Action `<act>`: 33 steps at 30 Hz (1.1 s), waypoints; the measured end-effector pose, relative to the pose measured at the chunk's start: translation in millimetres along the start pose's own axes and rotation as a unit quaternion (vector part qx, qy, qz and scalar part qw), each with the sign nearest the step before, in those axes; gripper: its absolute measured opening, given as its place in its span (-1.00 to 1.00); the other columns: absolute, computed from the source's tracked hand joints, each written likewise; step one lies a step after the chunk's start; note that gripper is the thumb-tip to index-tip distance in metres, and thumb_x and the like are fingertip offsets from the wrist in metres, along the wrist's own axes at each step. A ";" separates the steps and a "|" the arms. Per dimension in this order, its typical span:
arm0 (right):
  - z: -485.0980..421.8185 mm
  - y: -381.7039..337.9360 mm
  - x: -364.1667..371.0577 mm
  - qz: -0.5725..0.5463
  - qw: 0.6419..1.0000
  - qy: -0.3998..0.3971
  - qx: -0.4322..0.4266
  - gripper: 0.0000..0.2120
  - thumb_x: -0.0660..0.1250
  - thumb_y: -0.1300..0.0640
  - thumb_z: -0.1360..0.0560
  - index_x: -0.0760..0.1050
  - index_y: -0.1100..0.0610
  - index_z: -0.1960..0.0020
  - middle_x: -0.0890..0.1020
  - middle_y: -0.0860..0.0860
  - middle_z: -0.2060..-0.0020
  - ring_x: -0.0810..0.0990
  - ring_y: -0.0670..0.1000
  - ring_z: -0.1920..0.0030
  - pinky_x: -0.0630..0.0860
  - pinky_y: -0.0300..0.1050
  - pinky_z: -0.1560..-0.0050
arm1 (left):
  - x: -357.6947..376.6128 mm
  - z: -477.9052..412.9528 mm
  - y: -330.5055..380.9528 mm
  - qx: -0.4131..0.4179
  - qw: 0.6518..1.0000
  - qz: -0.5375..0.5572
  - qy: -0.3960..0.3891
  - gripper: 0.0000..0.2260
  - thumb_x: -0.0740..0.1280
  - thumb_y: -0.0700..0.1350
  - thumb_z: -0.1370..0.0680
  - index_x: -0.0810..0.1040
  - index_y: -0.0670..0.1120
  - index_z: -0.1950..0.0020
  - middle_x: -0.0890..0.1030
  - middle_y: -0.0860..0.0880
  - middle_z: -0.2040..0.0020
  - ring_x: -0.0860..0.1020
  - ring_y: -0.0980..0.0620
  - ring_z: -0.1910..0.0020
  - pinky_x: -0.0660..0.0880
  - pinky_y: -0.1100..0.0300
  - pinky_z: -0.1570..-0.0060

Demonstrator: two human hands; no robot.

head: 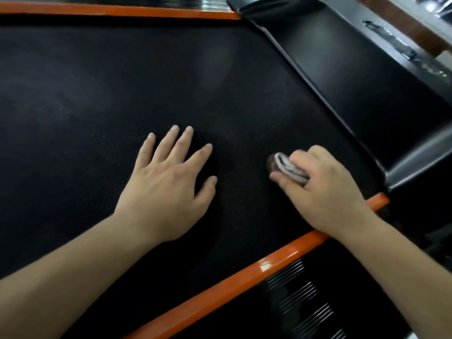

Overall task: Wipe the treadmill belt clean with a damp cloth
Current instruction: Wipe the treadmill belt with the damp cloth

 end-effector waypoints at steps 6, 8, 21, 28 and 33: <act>-47.3 52.5 -19.2 0.078 0.992 0.034 0.096 -0.70 0.32 -0.16 -0.51 0.33 0.03 0.14 0.47 0.14 0.16 0.54 0.28 0.09 0.37 0.00 0.15 | -2.3 2.8 -0.1 0.005 1.000 0.014 0.006 -0.38 -0.06 0.28 -0.56 0.29 0.11 -0.58 0.14 -0.05 -0.65 -0.02 -0.03 -0.64 -0.14 -0.07 -0.60; -45.7 34.2 -8.8 0.099 0.988 0.050 0.106 -0.71 0.32 -0.15 -0.54 0.39 0.07 0.02 0.48 0.20 0.07 0.54 0.33 0.02 0.40 0.06 0.10 | -4.9 4.7 -3.9 0.007 1.000 0.026 -0.002 -0.38 -0.05 0.28 -0.55 0.29 0.11 -0.57 0.13 -0.03 -0.65 -0.03 0.00 -0.64 -0.17 -0.01 -0.59; -27.0 -11.4 0.3 0.080 0.990 0.052 0.100 -0.72 0.33 -0.15 -0.52 0.42 0.06 0.05 0.56 0.25 0.01 0.57 0.32 -0.01 0.46 0.08 0.06 | -26.1 75.0 -51.3 0.024 0.999 0.015 -0.035 -0.38 -0.10 0.34 -0.57 0.20 0.20 -0.61 0.03 0.11 -0.66 -0.13 0.19 -0.62 -0.22 0.19 -0.57; -12.8 -71.7 25.3 0.041 0.999 -0.004 -0.027 -0.70 0.37 -0.16 -0.50 0.31 -0.05 0.18 0.42 0.00 0.20 0.49 0.17 0.15 0.29 -0.07 0.19 | -29.1 85.8 -60.7 0.024 0.999 0.023 -0.041 -0.31 -0.13 0.37 -0.51 0.22 0.18 -0.60 0.05 0.11 -0.66 -0.10 0.18 -0.62 -0.18 0.17 -0.57; -28.8 -88.8 30.4 0.061 0.996 0.039 0.051 -0.72 0.34 -0.15 -0.52 0.49 0.07 -0.01 0.57 0.18 -0.02 0.57 0.23 0.03 0.47 0.01 0.05 | -43.1 119.7 -97.5 0.022 0.998 0.007 -0.054 -0.29 -0.14 0.41 -0.50 0.17 0.19 -0.61 0.00 0.15 -0.65 -0.16 0.23 -0.61 -0.23 0.23 -0.54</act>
Point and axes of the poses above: each hand's wrist, its own z-axis away from the middle knuckle, its own x-axis out of the palm, y = z × x, the point moved 5 cm from there along -z, towards the middle knuckle
